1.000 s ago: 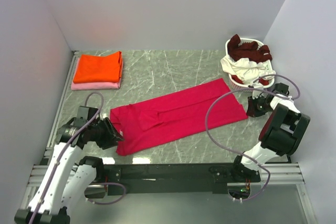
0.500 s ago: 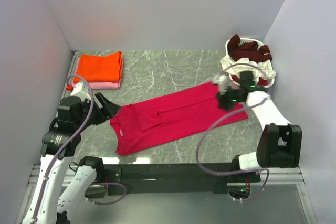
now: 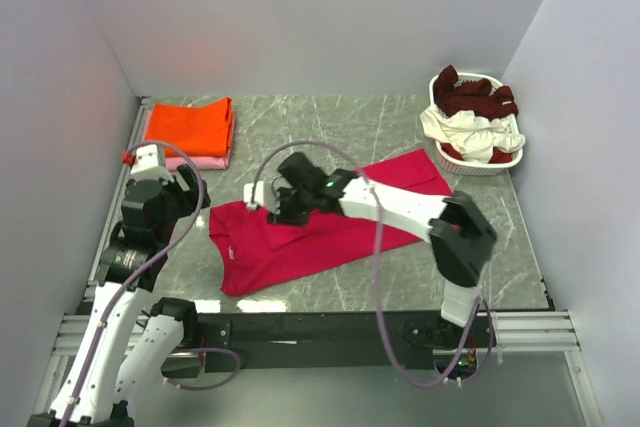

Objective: Fold and stack the t-shirts
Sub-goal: Fold the tshirt

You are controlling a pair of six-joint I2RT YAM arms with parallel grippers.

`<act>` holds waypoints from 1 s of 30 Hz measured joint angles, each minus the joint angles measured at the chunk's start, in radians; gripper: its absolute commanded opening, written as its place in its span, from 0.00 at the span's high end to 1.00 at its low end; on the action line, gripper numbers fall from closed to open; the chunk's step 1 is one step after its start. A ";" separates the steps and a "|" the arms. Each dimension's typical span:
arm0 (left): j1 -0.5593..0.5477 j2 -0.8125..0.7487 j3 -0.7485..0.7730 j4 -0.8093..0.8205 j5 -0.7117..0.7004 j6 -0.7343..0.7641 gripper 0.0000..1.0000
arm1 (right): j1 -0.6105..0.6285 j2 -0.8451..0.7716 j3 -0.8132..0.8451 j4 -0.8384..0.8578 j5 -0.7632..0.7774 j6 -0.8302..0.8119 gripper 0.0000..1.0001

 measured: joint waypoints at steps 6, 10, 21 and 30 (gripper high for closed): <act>-0.001 -0.127 -0.056 0.019 -0.115 0.022 0.05 | 0.089 0.166 0.061 -0.008 0.109 0.018 0.54; -0.001 -0.194 -0.061 0.045 -0.154 0.022 0.05 | 0.116 0.220 0.093 -0.015 0.140 0.031 0.54; -0.001 -0.199 -0.064 0.060 -0.159 0.022 0.05 | 0.156 0.227 0.094 -0.021 0.152 0.038 0.54; -0.001 -0.199 -0.074 0.061 -0.159 0.022 0.05 | 0.169 0.279 0.108 -0.019 0.156 0.038 0.65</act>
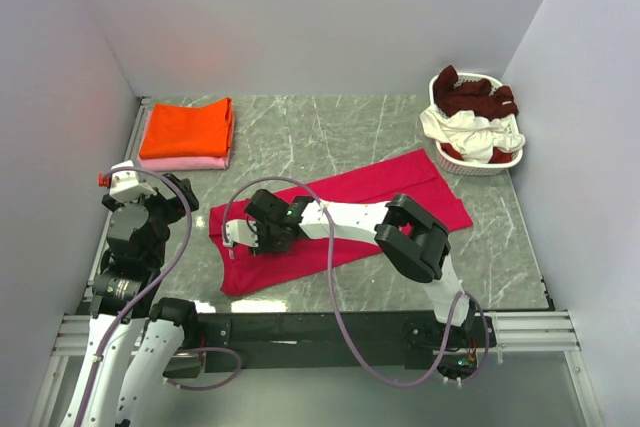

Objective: Fold and stack the t-shirts
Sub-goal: Fold the tshirt

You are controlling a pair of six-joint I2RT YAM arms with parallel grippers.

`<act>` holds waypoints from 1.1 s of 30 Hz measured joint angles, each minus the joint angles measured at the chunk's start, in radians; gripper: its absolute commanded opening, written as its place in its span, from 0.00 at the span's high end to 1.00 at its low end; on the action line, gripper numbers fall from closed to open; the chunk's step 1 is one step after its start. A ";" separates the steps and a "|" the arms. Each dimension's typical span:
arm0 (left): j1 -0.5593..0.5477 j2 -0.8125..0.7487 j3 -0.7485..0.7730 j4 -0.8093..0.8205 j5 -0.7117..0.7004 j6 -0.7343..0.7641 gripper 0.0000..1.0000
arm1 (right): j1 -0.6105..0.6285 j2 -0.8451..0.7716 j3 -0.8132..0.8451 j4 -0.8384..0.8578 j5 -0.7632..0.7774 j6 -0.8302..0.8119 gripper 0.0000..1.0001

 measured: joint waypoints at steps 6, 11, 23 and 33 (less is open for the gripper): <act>0.000 -0.002 -0.002 0.000 0.000 0.000 0.05 | 0.000 0.002 0.000 0.000 0.012 0.002 0.96; 0.000 -0.002 -0.002 0.000 0.000 0.000 0.05 | -0.008 -0.006 0.000 0.001 0.024 0.006 1.00; 0.000 -0.002 -0.003 0.000 0.000 0.000 0.06 | -0.235 -0.074 0.007 0.046 0.110 0.123 0.57; 0.000 -0.002 -0.003 0.000 0.000 0.000 0.06 | -0.388 -0.117 0.006 0.000 -0.033 0.136 0.47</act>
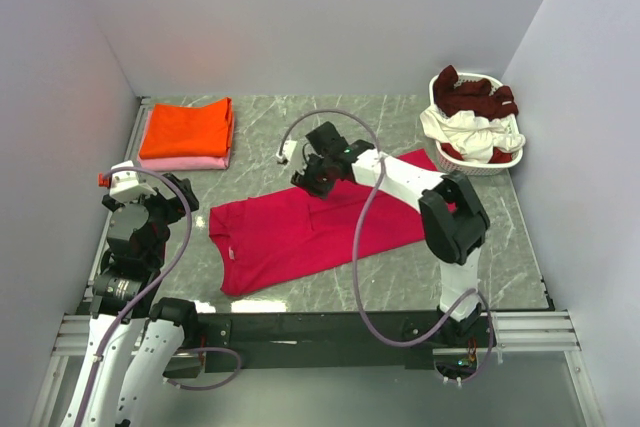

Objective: Fold and stack the t-shirts
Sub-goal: Fold the tshirt

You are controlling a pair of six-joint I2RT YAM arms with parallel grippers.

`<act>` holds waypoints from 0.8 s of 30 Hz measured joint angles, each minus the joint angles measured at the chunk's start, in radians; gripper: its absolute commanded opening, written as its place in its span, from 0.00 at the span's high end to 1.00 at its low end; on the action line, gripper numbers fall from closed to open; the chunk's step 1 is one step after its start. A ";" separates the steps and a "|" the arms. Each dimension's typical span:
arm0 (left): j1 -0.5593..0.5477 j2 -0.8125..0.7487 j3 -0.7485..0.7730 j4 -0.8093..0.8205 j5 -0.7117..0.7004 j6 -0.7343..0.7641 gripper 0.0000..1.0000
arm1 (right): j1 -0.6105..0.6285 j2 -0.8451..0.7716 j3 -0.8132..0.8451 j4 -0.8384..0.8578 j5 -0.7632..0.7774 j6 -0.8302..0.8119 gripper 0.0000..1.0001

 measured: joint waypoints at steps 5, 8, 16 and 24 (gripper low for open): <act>0.000 0.002 0.000 0.000 0.003 0.000 0.06 | 0.027 -0.197 -0.159 -0.099 -0.237 -0.295 0.44; 0.000 0.003 0.000 0.000 0.003 0.000 0.06 | 0.147 -0.342 -0.307 -0.102 -0.263 -0.422 0.42; 0.000 0.002 0.000 0.000 0.003 0.000 0.06 | 0.217 -0.129 -0.114 -0.133 -0.306 -0.361 0.43; 0.000 0.002 0.000 0.001 0.003 0.003 0.06 | -0.013 0.339 0.573 -0.200 -0.363 -0.017 0.39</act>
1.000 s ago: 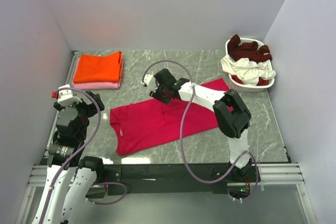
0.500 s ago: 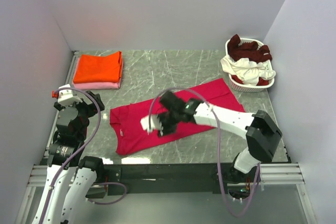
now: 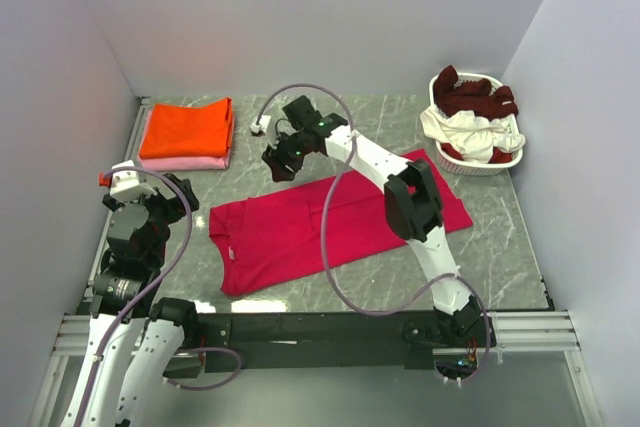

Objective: Fold and stack the t-shirts
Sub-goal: Fold the tshirt

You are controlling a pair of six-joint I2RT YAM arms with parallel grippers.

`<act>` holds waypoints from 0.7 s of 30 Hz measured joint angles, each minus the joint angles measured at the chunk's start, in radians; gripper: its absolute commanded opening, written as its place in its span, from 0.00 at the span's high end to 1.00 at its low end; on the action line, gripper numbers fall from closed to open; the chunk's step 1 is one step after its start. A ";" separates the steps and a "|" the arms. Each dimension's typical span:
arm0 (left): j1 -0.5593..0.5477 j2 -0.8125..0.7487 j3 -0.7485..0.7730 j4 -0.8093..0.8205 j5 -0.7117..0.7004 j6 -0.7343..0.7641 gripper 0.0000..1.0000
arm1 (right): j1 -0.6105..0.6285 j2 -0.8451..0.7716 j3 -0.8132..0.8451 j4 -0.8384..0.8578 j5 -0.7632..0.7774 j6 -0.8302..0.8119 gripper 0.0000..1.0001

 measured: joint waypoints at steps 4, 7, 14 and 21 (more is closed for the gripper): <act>0.000 0.000 0.000 0.006 0.010 0.000 0.06 | 0.000 0.097 0.044 -0.034 -0.031 0.130 0.39; 0.000 0.001 0.000 0.012 0.016 0.000 0.06 | 0.002 0.163 0.085 -0.071 -0.052 0.180 0.39; 0.000 0.001 0.000 0.013 0.023 0.001 0.06 | 0.004 0.211 0.123 -0.115 -0.087 0.222 0.41; 0.000 0.007 -0.001 0.013 0.026 0.001 0.06 | 0.004 0.214 0.123 -0.162 -0.099 0.209 0.88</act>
